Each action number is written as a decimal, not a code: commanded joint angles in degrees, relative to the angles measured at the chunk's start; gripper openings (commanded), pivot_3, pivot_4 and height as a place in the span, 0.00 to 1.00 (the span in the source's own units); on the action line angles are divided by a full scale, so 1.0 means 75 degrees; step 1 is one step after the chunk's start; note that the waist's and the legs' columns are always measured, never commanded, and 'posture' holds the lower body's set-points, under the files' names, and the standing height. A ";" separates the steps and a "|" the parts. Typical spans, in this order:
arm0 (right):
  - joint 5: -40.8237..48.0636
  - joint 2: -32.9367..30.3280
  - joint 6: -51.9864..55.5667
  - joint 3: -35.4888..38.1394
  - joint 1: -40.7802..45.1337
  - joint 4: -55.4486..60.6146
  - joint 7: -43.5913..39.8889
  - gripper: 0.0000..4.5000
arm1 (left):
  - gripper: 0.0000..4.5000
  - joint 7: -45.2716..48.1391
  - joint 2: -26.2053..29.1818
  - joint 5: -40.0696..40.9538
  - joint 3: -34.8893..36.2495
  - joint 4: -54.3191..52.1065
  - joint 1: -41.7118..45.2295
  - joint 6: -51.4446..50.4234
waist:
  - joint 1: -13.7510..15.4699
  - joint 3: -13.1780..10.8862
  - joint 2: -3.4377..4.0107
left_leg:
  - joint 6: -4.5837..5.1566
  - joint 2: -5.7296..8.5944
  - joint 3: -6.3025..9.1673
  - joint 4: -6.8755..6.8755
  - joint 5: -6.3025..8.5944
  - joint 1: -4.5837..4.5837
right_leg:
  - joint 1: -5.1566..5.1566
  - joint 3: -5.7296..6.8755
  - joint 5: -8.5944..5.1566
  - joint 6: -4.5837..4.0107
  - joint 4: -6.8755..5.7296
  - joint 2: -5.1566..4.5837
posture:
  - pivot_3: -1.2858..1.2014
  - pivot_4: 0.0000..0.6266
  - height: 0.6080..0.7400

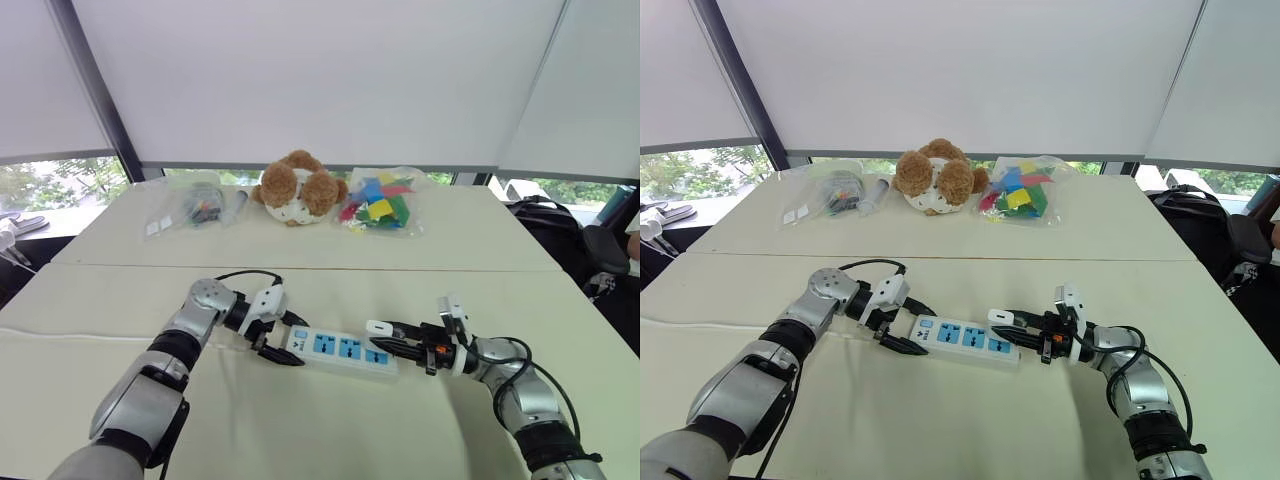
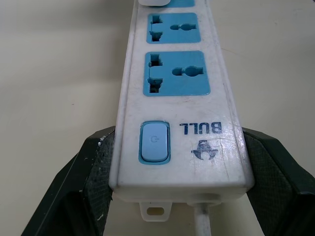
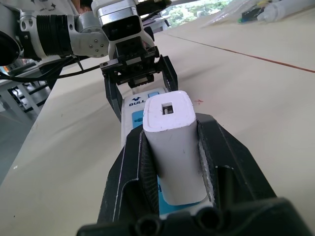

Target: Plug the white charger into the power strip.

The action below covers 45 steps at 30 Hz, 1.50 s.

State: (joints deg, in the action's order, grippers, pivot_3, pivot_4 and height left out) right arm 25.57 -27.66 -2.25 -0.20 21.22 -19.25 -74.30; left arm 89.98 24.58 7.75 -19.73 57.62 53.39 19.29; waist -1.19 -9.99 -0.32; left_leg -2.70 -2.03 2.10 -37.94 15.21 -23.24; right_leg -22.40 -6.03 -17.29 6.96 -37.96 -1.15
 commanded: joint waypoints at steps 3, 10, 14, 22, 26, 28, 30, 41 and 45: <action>-0.0689 -0.0037 -0.0312 -0.0479 -0.0253 -0.0830 -0.0218 0.16 | 0.67 0.0335 0.0159 -0.0255 -0.0153 -0.0070 -0.0144 -0.0020 | -0.0003 0.0002 -0.0003 | 0.0000 -0.0001 0.0000 0.0000 0.0000 0.0002 | 0.0002 0.0000 0.0000 0.0000 -0.0001 0.0002 | 0.52 0.24 0.99; -0.1093 0.0012 -0.0916 -0.0833 -0.0098 -0.2009 -0.0464 0.16 | 0.67 0.0335 0.0195 -0.0238 -0.0089 -0.0249 -0.0241 -0.0112 | -0.0037 0.0035 -0.0061 | 0.0003 -0.0013 -0.0001 0.0005 0.0002 0.0059 | 0.0056 -0.0002 -0.0002 -0.0005 0.0001 0.0014 | 0.52 0.24 0.99; -0.1166 0.0159 -0.1043 -0.0956 -0.0003 -0.2568 -0.0514 0.16 | 0.67 0.0335 0.0264 -0.0206 -0.0040 -0.0420 -0.0332 -0.0204 | -0.0153 0.0071 -0.0122 | 0.0019 -0.0026 -0.0002 0.0029 0.0013 0.0154 | 0.0147 -0.0002 -0.0013 -0.0023 0.0023 0.0023 | 0.52 0.24 0.99; -0.1591 0.0442 -0.1438 -0.1368 0.0102 -0.3609 -0.0710 0.16 | 0.67 0.0335 0.0372 -0.0223 0.0097 -0.0799 -0.0492 -0.0414 | -0.0204 0.0160 -0.0222 | 0.0018 -0.0067 -0.0008 0.0112 0.0014 0.0282 | 0.0246 0.0001 -0.0042 -0.0085 0.0060 0.0050 | 0.52 0.24 0.99; -0.1878 0.0386 -0.1488 -0.1642 0.0203 -0.3823 -0.0812 0.16 | 0.67 0.0335 0.0447 -0.0222 0.0182 -0.0989 -0.0550 -0.0554 | -0.0207 0.0190 -0.0248 | 0.0019 -0.0084 -0.0010 0.0121 0.0016 0.0301 | 0.0256 0.0003 -0.0049 -0.0106 0.0060 0.0064 | 0.52 0.24 0.99; -0.2061 0.0326 -0.1480 -0.1796 0.0245 -0.3898 -0.0858 0.16 | 0.67 0.0335 0.0478 -0.0223 0.0205 -0.1051 -0.0588 -0.0595 | -0.0217 0.0199 -0.0258 | 0.0019 -0.0089 -0.0012 0.0130 0.0017 0.0322 | 0.0269 0.0003 -0.0057 -0.0120 0.0060 0.0067 | 0.52 0.24 0.99; -0.2112 0.0318 -0.1403 -0.1867 0.0266 -0.3930 -0.0871 0.16 | 0.67 0.0335 0.0494 -0.0230 0.0232 -0.1094 -0.0619 -0.0627 | -0.0222 0.0211 -0.0269 | 0.0022 -0.0093 -0.0015 0.0142 0.0019 0.0346 | 0.0281 0.0003 -0.0063 -0.0130 0.0060 0.0069 | 0.52 0.24 0.99; -0.1823 0.0565 -0.1384 -0.1646 0.0157 -0.4001 -0.0561 0.16 | 0.67 0.0203 0.0288 -0.0349 0.0403 -0.1161 -0.0712 -0.0707 | -0.0261 0.0266 -0.0293 | 0.0025 -0.0099 -0.0016 0.0184 0.0021 0.0384 | 0.0297 0.0002 -0.0078 -0.0156 0.0061 0.0071 | 0.52 0.24 0.99; -0.1706 0.0532 -0.1534 -0.1464 0.0169 -0.3797 -0.0419 0.16 | 0.67 0.0115 0.0170 -0.0408 0.0437 -0.1027 -0.0654 -0.0649 | -0.0261 0.0269 -0.0292 | 0.0025 -0.0099 -0.0016 0.0194 0.0021 0.0385 | 0.0297 0.0002 -0.0088 -0.0174 0.0070 0.0069 | 0.52 0.24 0.99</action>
State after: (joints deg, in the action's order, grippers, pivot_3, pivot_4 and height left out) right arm 21.66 -23.46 -16.62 -6.13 28.81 -39.60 -79.88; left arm 89.49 27.10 4.80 -16.53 51.60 47.56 13.25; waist -3.14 -7.98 -2.51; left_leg -2.52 -2.78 1.97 -36.47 15.36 -20.35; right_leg -20.17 -6.02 -17.95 5.64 -37.42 -0.63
